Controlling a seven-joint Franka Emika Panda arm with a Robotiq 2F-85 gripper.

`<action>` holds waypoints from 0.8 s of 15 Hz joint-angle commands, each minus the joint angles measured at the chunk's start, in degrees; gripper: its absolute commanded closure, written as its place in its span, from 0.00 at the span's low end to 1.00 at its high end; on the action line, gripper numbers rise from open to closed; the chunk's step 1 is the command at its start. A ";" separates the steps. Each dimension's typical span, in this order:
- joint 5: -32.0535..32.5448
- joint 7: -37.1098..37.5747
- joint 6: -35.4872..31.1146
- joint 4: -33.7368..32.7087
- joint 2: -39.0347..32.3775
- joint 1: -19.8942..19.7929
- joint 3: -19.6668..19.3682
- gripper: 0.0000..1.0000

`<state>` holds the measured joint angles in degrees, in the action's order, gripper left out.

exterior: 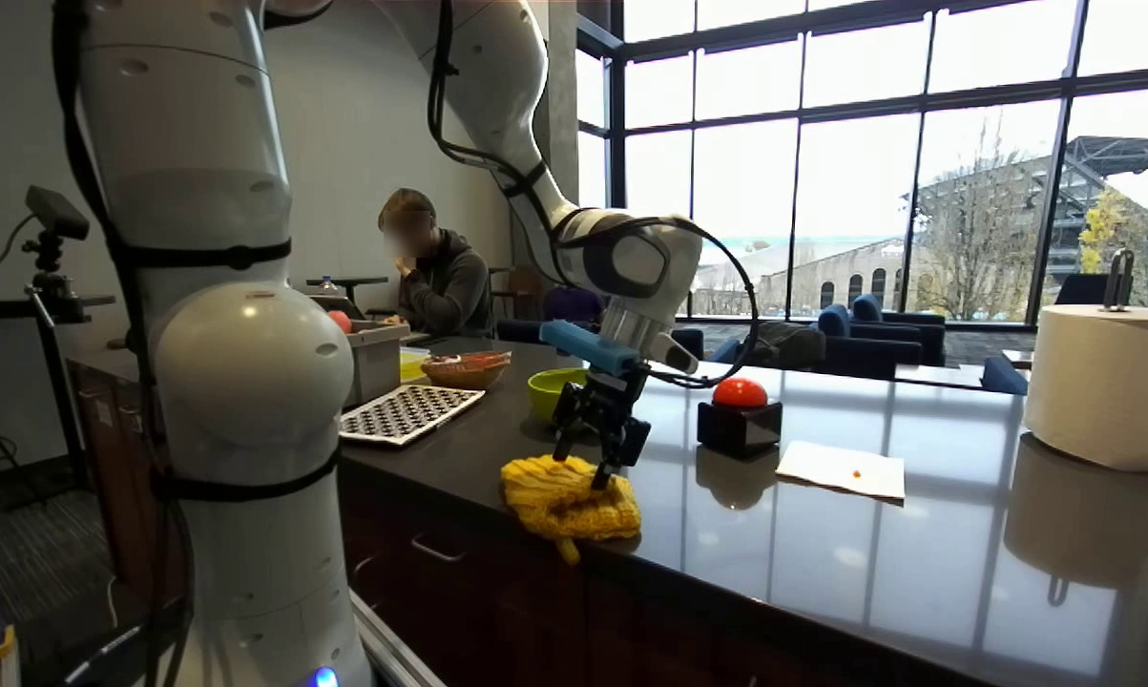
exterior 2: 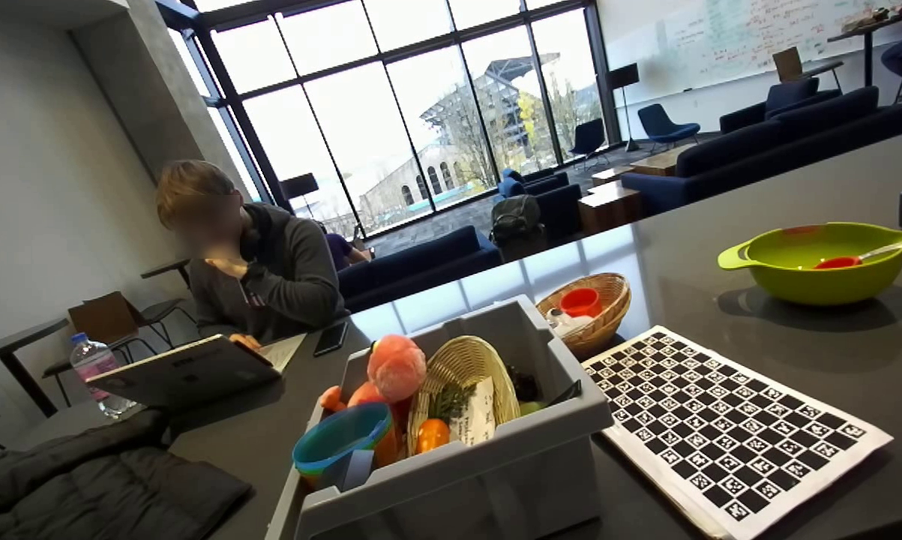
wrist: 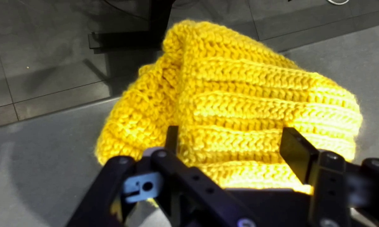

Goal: Unfold the yellow cloth from right to left

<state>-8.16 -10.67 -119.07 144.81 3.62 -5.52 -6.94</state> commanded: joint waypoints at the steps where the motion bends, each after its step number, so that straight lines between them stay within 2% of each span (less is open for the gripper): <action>1: -0.88 0.94 -1.10 0.05 -0.89 0.00 0.25 0.42; 3: -0.83 0.99 -1.25 0.09 -1.19 0.00 0.30 0.55; 8: -0.59 1.97 -1.14 -0.21 -1.34 -0.08 0.31 0.95; 9: -0.53 2.29 -1.08 -0.30 -1.29 -0.06 0.33 1.00; 12: 0.16 2.86 -1.15 -0.50 -1.11 0.00 0.44 0.99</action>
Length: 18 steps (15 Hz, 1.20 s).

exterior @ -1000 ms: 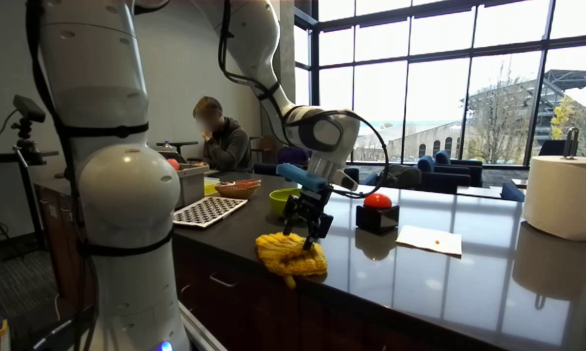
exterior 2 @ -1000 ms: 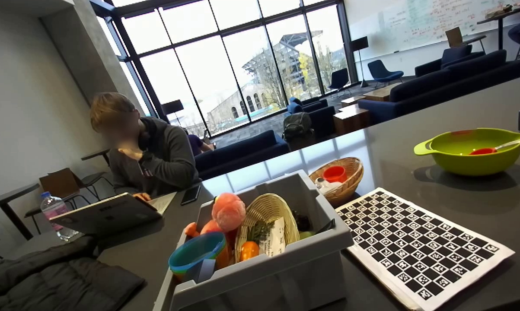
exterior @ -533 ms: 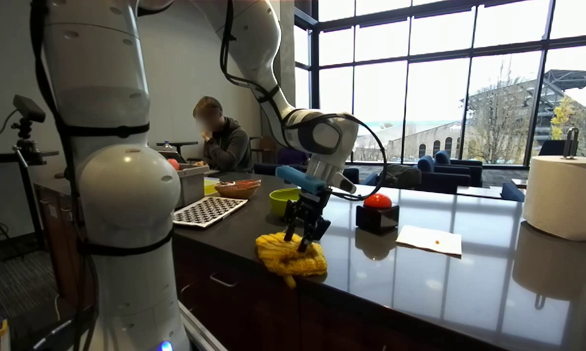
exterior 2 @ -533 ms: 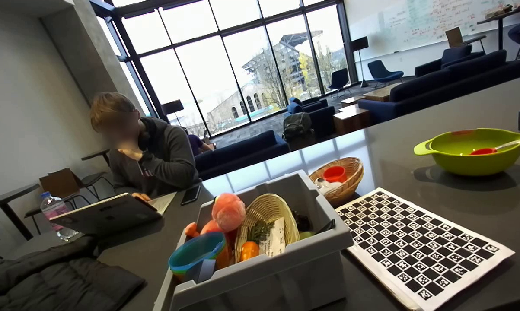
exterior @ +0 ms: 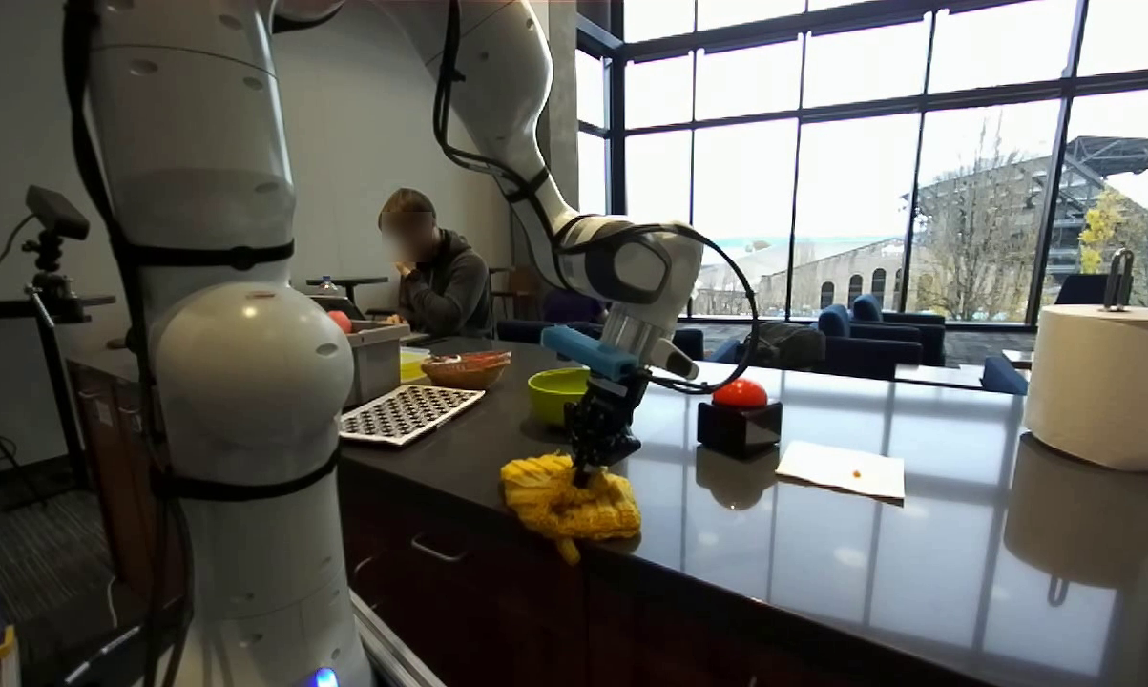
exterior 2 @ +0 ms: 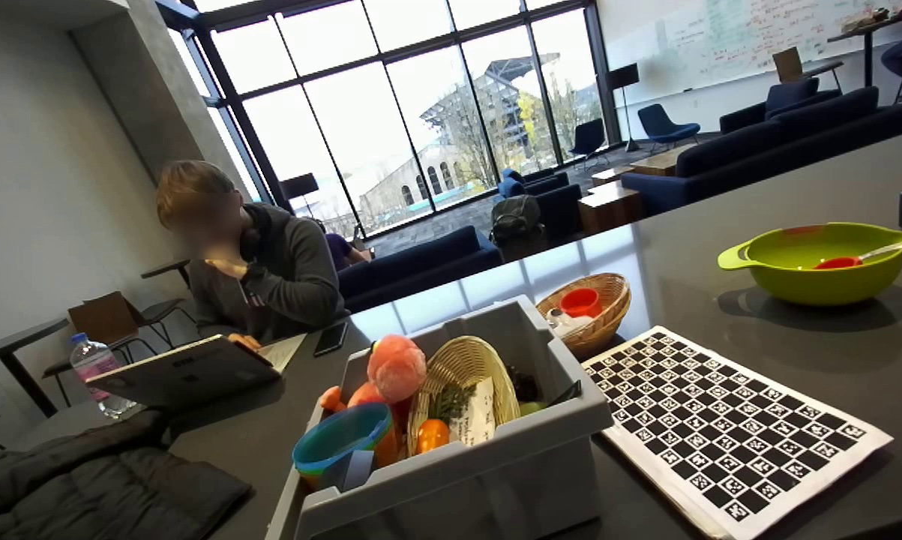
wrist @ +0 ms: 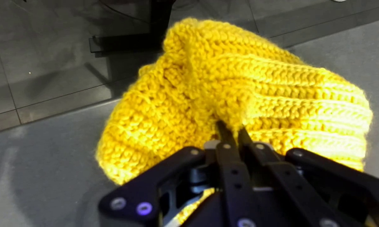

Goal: Unfold the yellow cloth from right to left

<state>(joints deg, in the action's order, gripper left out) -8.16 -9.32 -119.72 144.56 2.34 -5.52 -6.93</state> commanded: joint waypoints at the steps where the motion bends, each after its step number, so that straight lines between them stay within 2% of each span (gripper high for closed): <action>1: 0.60 1.91 -0.52 -0.29 0.14 0.01 0.46 0.99; 8: 1.99 5.58 -2.20 -0.11 -0.83 0.13 0.97 0.99; 18: 8.73 16.12 -4.29 -0.57 -2.13 0.21 1.41 0.99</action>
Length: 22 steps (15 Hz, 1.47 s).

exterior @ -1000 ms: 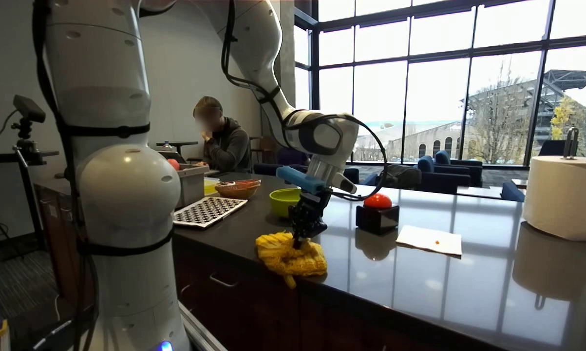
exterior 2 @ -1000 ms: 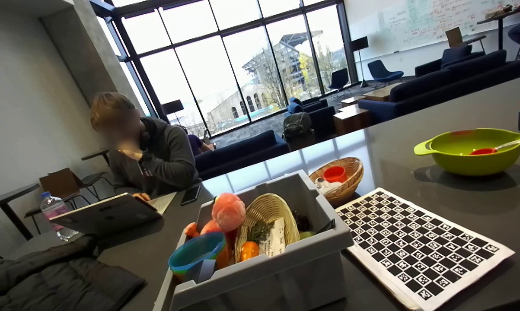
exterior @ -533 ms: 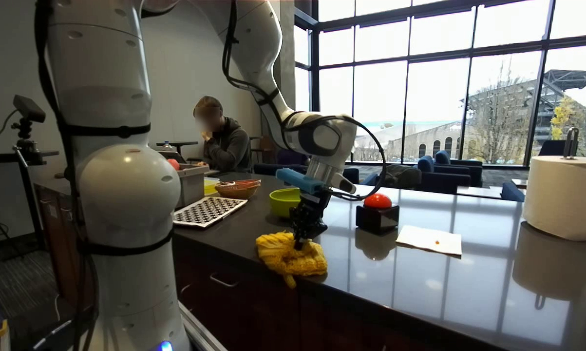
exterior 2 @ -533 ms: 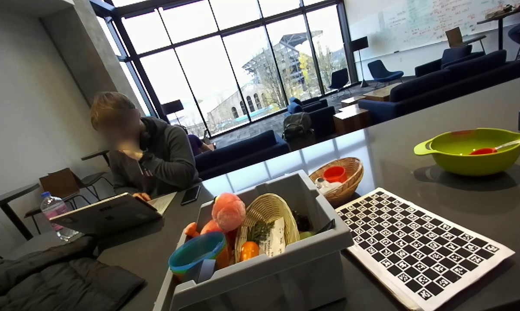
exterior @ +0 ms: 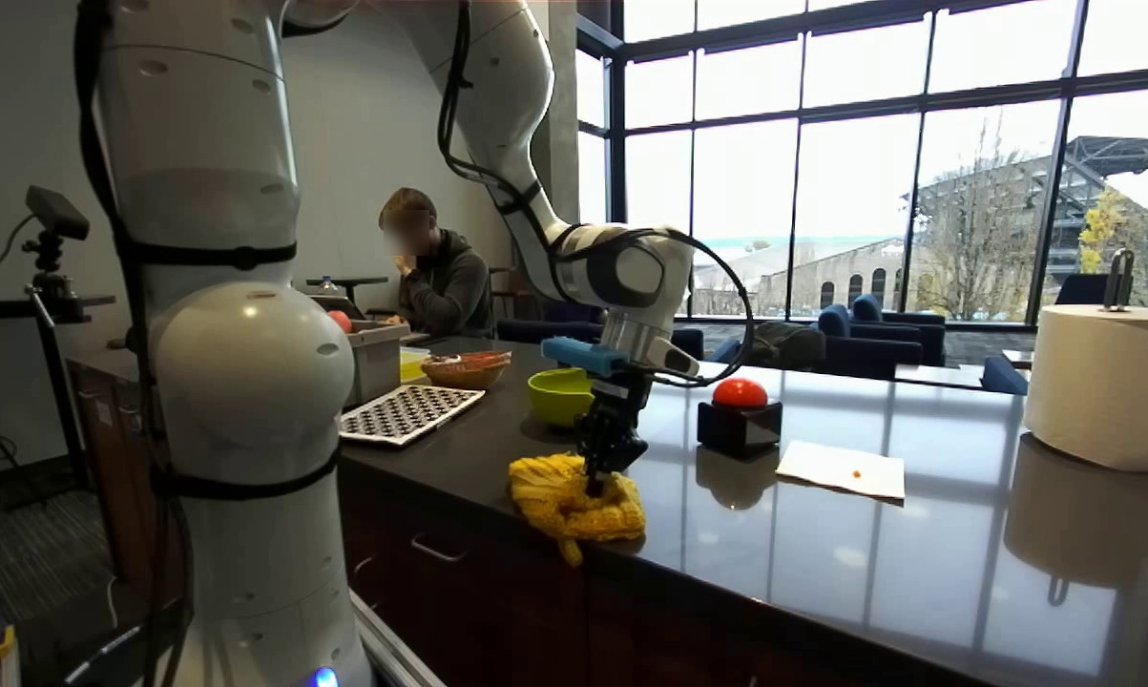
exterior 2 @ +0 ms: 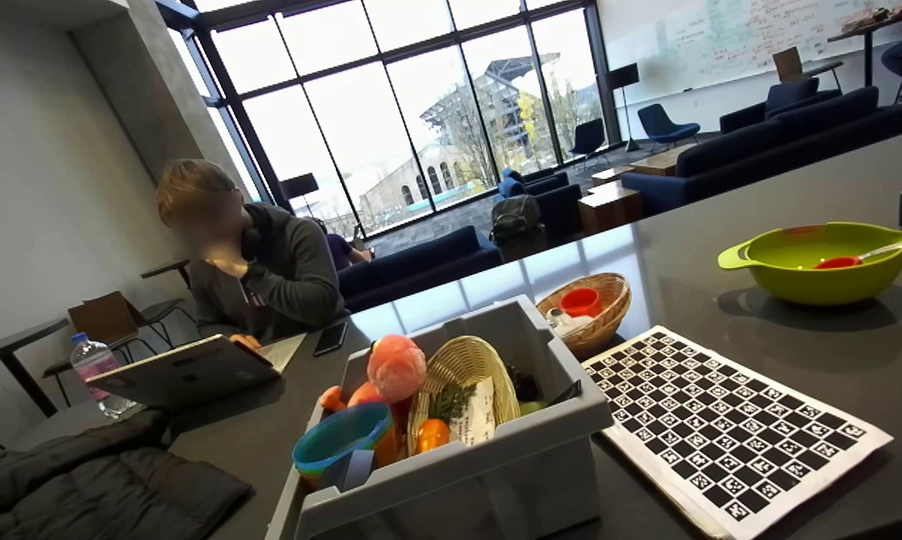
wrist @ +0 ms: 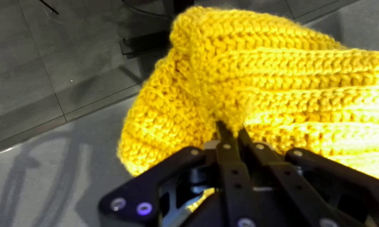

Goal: Unfold the yellow cloth from right to left

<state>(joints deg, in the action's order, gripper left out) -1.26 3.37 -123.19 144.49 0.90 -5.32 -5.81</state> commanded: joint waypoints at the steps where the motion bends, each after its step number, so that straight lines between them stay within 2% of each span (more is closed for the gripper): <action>1: 1.86 4.15 -0.99 -0.75 -0.93 -0.04 0.28 0.99; 14: 1.14 10.15 -4.18 -5.54 -3.54 -0.60 -0.55 0.99; 22: 0.00 10.75 -7.89 -7.55 -6.48 -1.70 -2.11 0.99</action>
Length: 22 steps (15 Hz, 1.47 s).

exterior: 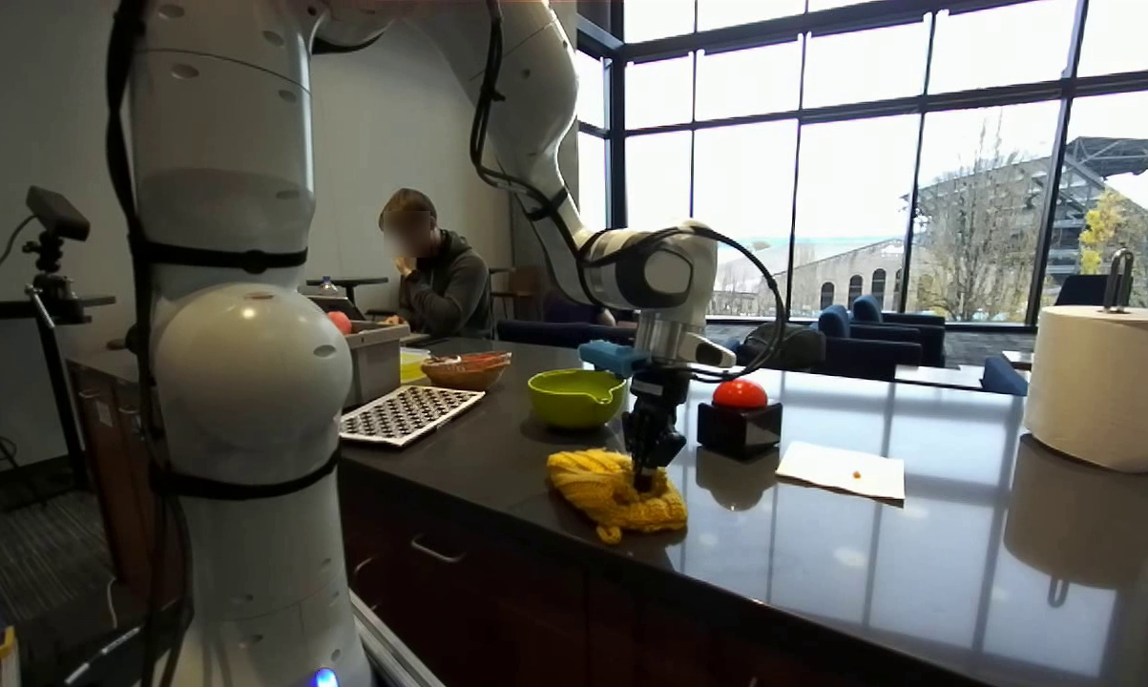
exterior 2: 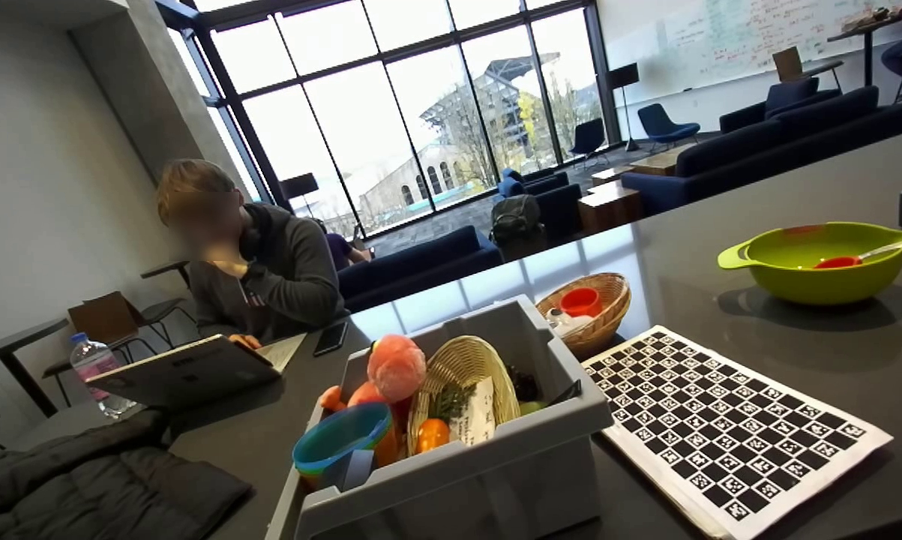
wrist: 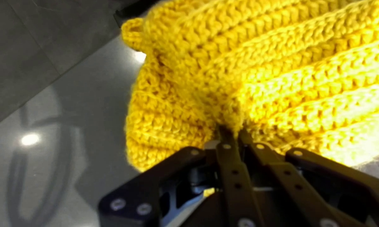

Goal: Unfold the yellow cloth from right to left

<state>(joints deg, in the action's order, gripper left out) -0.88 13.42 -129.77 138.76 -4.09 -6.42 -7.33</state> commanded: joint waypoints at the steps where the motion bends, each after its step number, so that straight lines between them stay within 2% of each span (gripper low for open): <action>1: -0.44 0.66 -1.66 -2.36 -1.69 -0.68 -0.76 0.99; 15: -2.58 0.44 -7.42 -6.68 -4.32 -2.83 -3.32 0.99; 22: -2.35 2.05 -12.28 -6.83 -5.59 -2.50 -3.56 0.99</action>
<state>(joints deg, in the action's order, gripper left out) -2.78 14.20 -140.12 132.58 -8.81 -8.90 -10.79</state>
